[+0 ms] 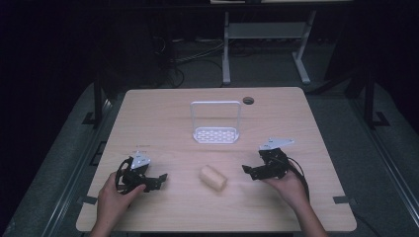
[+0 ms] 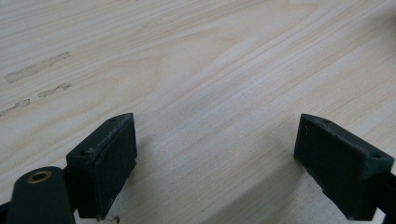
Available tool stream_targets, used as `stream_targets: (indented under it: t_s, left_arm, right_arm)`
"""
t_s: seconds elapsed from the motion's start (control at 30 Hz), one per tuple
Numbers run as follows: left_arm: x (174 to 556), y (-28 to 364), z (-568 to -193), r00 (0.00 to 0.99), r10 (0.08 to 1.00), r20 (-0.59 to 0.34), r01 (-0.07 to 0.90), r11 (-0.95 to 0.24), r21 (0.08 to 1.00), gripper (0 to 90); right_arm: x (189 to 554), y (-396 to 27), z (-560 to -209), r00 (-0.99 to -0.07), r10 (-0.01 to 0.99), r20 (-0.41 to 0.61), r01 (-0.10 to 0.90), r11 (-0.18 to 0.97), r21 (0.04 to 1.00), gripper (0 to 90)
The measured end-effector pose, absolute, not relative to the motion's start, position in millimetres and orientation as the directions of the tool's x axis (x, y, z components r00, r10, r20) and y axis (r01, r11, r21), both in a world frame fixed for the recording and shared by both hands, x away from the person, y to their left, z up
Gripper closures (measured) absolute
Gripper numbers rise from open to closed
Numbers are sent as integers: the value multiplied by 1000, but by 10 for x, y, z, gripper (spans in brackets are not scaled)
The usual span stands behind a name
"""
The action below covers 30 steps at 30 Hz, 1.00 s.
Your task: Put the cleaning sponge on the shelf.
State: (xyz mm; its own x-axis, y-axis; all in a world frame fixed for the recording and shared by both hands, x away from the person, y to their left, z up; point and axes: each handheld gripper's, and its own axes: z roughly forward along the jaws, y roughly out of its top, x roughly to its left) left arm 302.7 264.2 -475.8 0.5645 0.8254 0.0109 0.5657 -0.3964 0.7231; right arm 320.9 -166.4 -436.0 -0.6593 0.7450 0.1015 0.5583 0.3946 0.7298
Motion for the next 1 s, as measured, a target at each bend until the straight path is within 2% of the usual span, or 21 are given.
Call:
stream_targets:
  t_s: [1.0]
  left_arm:
    - [3027,2639,-4759,562,827,8,566,-392,725,126]
  right_arm:
    - [3353,-1369,-4242,-702,701,126,540,408,736,55]
